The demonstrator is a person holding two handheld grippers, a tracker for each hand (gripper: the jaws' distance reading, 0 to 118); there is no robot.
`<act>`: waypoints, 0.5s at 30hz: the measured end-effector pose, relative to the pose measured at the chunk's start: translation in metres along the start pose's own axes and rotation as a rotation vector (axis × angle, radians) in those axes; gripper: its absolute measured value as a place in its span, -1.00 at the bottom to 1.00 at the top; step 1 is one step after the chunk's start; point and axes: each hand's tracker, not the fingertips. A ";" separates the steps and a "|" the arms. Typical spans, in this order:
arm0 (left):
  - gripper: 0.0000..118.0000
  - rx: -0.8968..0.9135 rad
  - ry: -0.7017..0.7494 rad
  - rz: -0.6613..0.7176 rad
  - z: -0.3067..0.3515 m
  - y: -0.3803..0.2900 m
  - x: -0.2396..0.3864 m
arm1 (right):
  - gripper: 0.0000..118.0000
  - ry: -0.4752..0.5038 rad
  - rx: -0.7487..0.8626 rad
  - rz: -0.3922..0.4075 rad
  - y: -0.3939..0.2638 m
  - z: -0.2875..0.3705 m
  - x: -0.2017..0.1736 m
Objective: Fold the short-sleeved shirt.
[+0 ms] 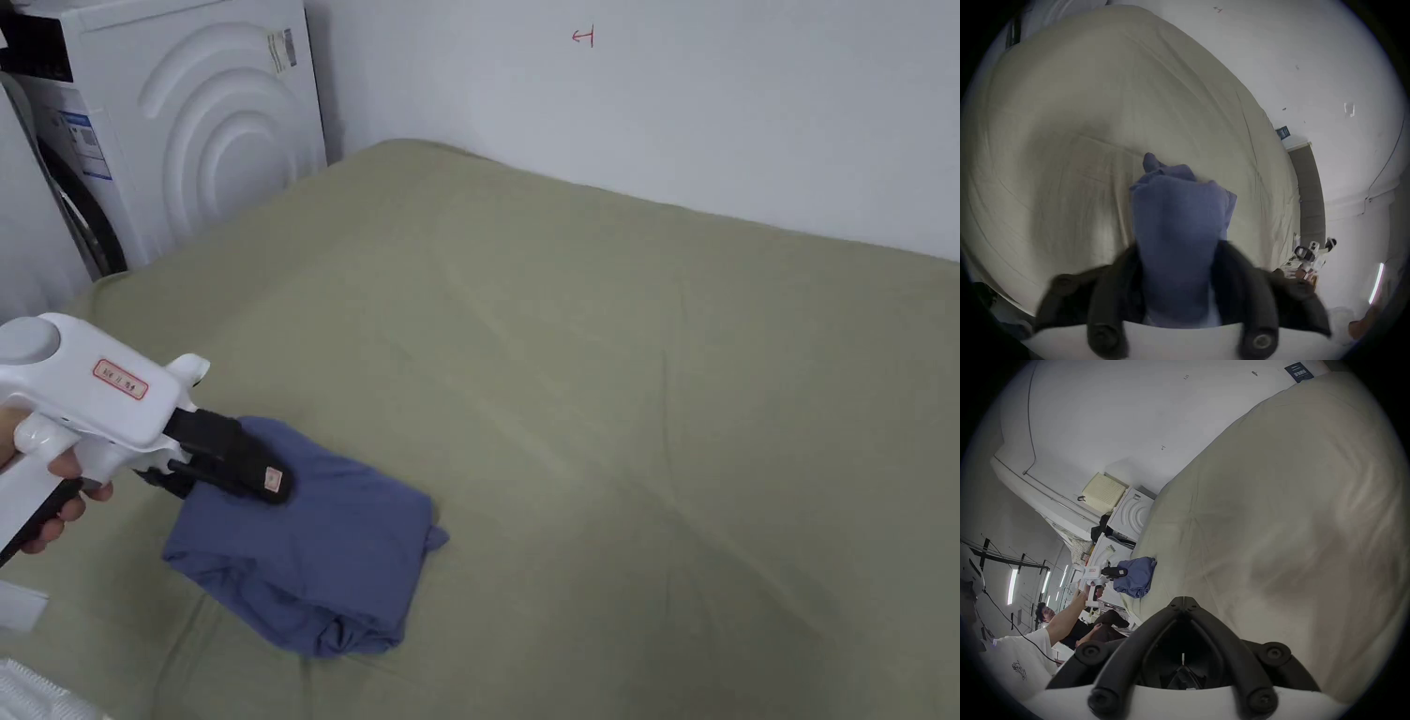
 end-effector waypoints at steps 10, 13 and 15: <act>1.00 0.130 0.173 -0.008 0.047 -0.024 0.035 | -0.98 0.031 0.032 0.029 -0.001 0.032 -0.002; 0.60 0.254 0.215 -0.045 0.053 -0.037 0.068 | -0.98 0.024 0.062 0.060 -0.001 0.048 -0.010; -0.46 0.321 0.191 -0.040 0.048 -0.047 0.095 | -0.98 -0.023 0.119 0.112 0.002 0.061 -0.019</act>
